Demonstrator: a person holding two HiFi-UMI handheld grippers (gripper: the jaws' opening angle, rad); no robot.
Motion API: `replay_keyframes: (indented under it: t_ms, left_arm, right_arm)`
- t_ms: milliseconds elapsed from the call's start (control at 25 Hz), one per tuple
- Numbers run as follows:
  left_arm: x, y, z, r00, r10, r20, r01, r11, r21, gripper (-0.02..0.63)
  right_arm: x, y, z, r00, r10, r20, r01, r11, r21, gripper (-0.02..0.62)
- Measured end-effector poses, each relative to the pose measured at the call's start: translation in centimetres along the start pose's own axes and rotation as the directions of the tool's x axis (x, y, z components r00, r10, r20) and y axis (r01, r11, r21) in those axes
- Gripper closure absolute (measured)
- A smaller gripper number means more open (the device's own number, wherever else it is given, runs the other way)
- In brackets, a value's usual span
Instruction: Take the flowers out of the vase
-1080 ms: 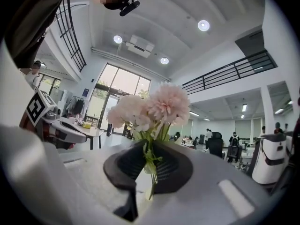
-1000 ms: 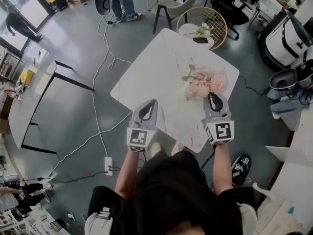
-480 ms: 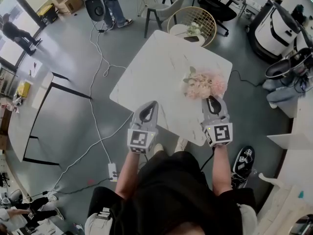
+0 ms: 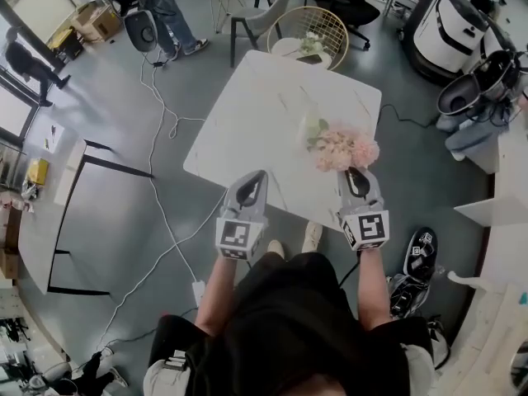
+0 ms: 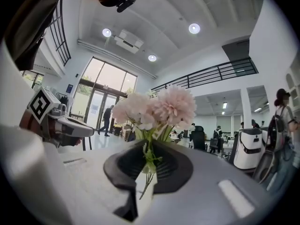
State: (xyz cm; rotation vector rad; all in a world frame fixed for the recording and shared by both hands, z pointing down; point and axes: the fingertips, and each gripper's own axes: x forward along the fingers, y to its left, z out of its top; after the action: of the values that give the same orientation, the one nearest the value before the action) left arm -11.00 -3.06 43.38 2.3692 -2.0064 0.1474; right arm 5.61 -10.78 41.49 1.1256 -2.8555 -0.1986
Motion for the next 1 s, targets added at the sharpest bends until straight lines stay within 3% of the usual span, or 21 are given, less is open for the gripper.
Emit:
replay_keyframes:
  t_ms: [1000]
  left_arm:
    - [-1.6,-0.2,-1.0,0.998,-0.068,-0.019,0.068,0.998,0.008,0.598]
  right_arm:
    - [-3.0,3.2,-3.6,0.996,-0.049,-0.076,0.053,0.998,0.044,0.569]
